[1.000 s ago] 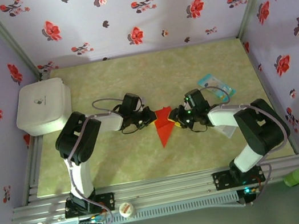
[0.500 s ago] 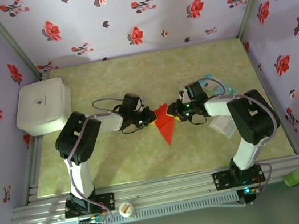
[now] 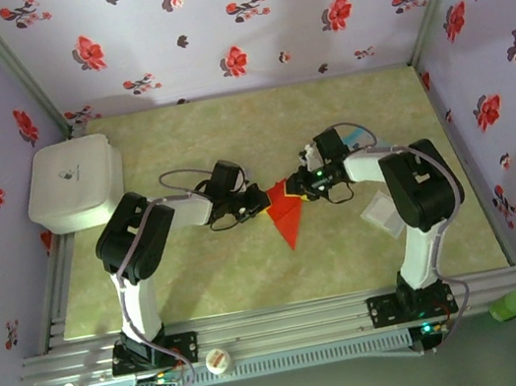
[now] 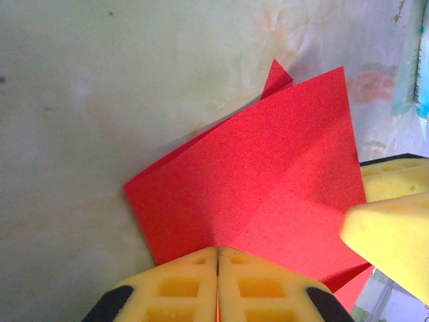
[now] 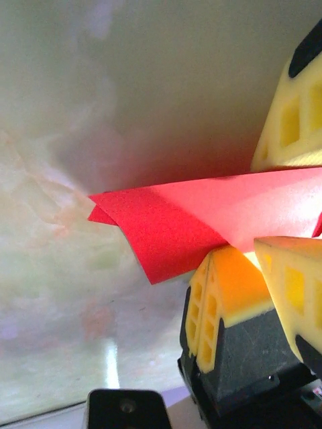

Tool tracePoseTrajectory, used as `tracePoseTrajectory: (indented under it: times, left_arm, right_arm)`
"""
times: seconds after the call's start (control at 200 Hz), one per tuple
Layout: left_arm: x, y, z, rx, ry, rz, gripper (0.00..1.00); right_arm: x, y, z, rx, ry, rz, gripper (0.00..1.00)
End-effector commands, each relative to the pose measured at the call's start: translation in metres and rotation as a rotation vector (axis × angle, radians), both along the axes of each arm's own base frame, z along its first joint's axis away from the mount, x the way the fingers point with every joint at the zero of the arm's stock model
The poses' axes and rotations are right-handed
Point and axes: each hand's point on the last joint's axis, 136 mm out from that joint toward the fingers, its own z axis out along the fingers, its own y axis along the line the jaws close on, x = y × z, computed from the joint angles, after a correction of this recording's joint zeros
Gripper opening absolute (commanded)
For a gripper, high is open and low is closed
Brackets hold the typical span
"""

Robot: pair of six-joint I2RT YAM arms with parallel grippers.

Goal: Fold a paper plane with a square sheet of paper (pick it up from the middle)
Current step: Fold the wing for the fifth time at the center of the table.

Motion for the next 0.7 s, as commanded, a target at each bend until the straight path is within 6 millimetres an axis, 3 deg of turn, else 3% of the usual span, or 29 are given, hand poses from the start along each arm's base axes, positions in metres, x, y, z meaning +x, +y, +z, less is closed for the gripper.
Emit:
tracePoseTrajectory:
  times: [0.0,0.27,0.54,0.695]
  left_arm:
    - [-0.017,0.026,-0.032,0.133,0.086,0.006,0.09]
    - [-0.015,0.023,-0.021,0.113,0.06,-0.008,0.11]
    - [-0.002,0.02,0.047,0.054,-0.114,-0.02,0.34]
    - [-0.008,0.024,0.066,0.016,-0.182,-0.012,0.38]
  right_arm:
    - [-0.007,-0.004,-0.005,-0.011,0.037,0.07,0.27]
    - [-0.009,-0.005,0.002,0.002,0.049,0.12,0.1]
    - [-0.003,-0.013,0.013,0.01,0.072,-0.103,0.0]
    - [0.005,-0.023,0.017,0.029,0.063,-0.341,0.0]
